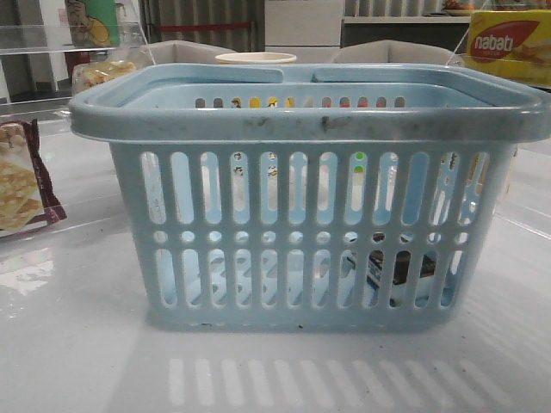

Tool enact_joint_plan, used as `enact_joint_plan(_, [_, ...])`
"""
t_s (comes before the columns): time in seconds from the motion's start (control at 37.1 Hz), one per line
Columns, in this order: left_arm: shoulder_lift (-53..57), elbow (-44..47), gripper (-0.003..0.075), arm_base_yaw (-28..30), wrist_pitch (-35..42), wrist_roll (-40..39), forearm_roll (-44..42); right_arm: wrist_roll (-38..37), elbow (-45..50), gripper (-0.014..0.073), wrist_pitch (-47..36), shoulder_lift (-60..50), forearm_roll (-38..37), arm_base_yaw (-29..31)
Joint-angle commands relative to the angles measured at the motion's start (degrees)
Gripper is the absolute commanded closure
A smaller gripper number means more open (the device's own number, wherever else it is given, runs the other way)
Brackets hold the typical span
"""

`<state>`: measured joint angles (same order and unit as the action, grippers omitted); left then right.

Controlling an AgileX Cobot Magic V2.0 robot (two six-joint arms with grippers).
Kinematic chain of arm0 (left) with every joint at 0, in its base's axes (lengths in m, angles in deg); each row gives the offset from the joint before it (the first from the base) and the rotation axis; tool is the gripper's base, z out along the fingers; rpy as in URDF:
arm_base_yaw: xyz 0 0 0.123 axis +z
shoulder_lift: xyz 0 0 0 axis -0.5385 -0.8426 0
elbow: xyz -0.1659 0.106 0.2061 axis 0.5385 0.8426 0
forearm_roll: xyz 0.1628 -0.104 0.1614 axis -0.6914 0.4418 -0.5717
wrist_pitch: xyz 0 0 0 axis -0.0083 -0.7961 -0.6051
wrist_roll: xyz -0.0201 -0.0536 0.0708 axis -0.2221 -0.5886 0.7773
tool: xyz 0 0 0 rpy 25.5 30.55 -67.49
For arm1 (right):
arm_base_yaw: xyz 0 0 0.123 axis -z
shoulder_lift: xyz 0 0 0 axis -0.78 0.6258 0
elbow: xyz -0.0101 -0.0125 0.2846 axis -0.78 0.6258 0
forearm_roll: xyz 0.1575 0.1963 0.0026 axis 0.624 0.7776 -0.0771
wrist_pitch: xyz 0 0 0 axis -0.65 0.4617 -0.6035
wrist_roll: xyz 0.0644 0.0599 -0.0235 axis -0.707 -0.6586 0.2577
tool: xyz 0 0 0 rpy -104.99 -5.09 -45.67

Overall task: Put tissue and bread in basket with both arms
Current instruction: 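Carry the tissue pack over the basket and release it inside, then reach the left gripper to the wrapped bread bun on the acrylic shelf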

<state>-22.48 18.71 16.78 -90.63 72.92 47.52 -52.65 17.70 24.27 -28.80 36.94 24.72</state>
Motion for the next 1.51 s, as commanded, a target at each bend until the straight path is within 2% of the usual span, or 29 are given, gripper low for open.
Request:
enact_joint_plan(0.0, [-6.2, -6.9, 0.0106, -0.4, 6.0, -0.1, -0.3, 0.5, -0.5, 0.0071, -2.5, -3.1, -1.7, 0.0])
enact_joint_plan(0.19, [-18.3, -17.8, 0.0106, 1.5, 5.5, -0.1, 0.4, 0.5, -0.5, 0.0071, 0.6, -3.7, -1.7, 0.0])
enact_joint_plan(0.4, [-29.8, -30.5, 0.0106, 6.0, 4.8, -0.2, 4.6, 0.5, -0.5, 0.0071, 0.7, -3.3, -1.7, 0.0])
enact_joint_plan(0.65, [-42.3, -44.7, 0.0106, 8.1, 3.8, -0.2, 6.1, 0.5, -0.5, 0.0071, 0.7, -3.3, -1.7, 0.0])
enact_joint_plan(0.86, [-50.4, -53.2, 0.0106, 8.0, 3.9, -0.2, 6.2, 0.5, -0.5, 0.0071, 0.7, -3.3, -1.7, 0.0])
enact_joint_plan(1.0, [-53.4, -55.1, 0.0115, 8.1, 4.4, -0.2, 6.0, 0.5, -0.5, 0.0071, 0.7, -3.3, -1.7, 0.0])
enact_joint_plan(1.08, [-54.1, -55.2, 0.0157, 8.1, 5.3, -0.2, 5.6, 0.5, -0.5, 0.0071, 0.7, -3.3, -1.7, 0.0])
enact_joint_plan(1.16, [-54.4, -55.2, 0.0235, 8.1, 5.7, -0.2, 5.6, 0.5, -0.5, 0.0071, 0.7, -3.3, -1.7, 0.0])
enact_joint_plan(1.32, [-54.4, -55.2, 0.0461, 8.1, 6.1, -0.2, 5.6, 0.5, -0.5, 0.0071, 0.7, -3.3, -1.7, 0.0])
enact_joint_plan(1.48, [-53.8, -55.3, 0.0624, 8.1, 5.6, -0.2, 5.6, 0.5, -0.5, 0.0071, 0.7, -3.3, -1.7, 0.0])
